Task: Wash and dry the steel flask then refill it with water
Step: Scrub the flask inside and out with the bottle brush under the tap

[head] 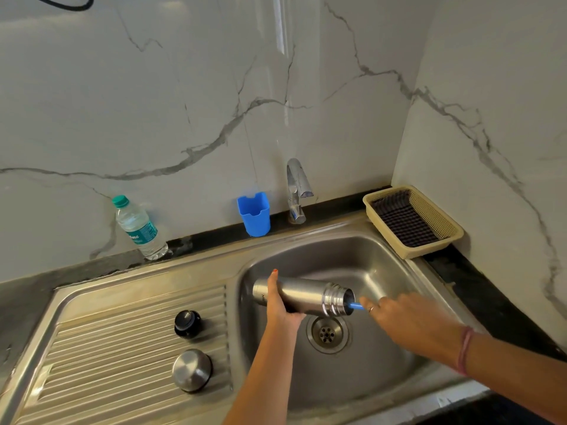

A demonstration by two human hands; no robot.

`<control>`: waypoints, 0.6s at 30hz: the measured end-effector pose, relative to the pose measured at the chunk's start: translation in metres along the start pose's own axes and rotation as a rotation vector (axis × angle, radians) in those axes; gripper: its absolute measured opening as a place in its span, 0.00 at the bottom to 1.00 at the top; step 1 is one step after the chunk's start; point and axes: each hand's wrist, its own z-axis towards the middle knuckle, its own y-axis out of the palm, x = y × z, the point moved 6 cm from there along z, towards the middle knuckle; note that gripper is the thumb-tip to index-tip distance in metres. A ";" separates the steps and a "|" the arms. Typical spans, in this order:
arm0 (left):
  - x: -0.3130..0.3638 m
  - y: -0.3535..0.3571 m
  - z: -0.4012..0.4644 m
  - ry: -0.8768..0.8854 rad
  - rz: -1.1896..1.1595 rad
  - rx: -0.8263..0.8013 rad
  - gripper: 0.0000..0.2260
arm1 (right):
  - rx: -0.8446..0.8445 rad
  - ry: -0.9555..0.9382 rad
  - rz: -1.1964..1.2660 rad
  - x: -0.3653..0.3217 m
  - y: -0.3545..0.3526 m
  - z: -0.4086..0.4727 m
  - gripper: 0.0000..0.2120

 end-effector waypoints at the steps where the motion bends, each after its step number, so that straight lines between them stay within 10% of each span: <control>1: -0.002 -0.001 0.001 -0.002 0.008 0.003 0.28 | 0.017 -0.041 -0.069 -0.005 0.004 0.001 0.27; 3: -0.004 -0.003 0.003 0.008 0.027 -0.001 0.26 | 0.000 0.007 0.047 -0.005 0.010 0.002 0.23; 9: -0.007 -0.003 0.001 0.003 0.036 -0.058 0.24 | -0.439 0.423 1.569 0.000 0.039 -0.006 0.13; 15: -0.009 -0.002 0.000 -0.040 0.030 -0.016 0.27 | -0.009 0.015 0.261 -0.007 0.027 0.002 0.16; 18: -0.008 -0.007 0.004 -0.013 0.040 0.023 0.27 | 0.261 0.076 0.105 0.003 0.032 0.000 0.29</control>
